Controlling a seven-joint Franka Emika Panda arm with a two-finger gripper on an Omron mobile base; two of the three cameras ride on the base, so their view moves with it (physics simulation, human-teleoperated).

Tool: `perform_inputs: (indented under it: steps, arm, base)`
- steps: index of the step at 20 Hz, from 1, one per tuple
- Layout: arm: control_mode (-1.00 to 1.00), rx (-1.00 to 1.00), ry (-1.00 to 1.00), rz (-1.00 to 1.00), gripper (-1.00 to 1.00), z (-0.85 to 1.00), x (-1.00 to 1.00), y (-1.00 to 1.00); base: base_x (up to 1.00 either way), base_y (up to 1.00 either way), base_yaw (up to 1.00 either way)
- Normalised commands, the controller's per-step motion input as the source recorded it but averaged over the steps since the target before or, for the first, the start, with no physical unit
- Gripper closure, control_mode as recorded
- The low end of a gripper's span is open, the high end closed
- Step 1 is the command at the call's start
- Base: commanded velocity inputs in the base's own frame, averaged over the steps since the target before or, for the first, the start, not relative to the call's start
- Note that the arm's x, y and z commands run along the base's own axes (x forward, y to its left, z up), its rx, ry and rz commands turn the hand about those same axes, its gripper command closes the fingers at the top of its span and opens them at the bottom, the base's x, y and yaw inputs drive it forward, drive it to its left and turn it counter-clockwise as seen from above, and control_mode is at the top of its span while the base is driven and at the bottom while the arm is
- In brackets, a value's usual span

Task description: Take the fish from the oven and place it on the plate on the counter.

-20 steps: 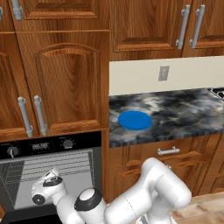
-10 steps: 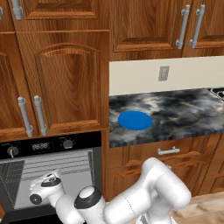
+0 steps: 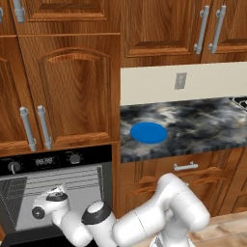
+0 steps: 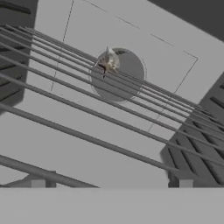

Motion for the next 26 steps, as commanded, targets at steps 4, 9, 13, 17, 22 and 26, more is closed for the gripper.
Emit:
perform_inputs:
  steps: [4, 9, 13, 17, 22, 26]
  arm:
    - [-1.0, 0.21, -0.02, -0.12, 1.0, -1.0, -0.78, -0.1]
    - [-1.0, 0.19, 0.0, -0.08, 1.0, -1.0, -0.99, -0.12]
    - [-1.0, 0.16, 0.0, -0.06, 1.0, -1.0, -1.0, -0.07]
    - [-1.0, 0.14, 0.0, -0.03, 1.0, -1.0, -1.0, 0.0]
    - [-1.0, 0.12, 0.0, 0.0, 1.0, -1.0, -1.0, 0.0]
    - [-1.0, 0.12, 0.0, 0.0, 1.0, -1.0, -1.0, 0.0]
  base:
    - [0.0, 0.0, 0.0]
    - [0.0, 0.0, 0.0]
    - [0.0, 0.0, 0.0]
    - [0.0, 0.0, 0.0]
    - [0.0, 0.0, 0.0]
    - [0.0, 0.0, 0.0]
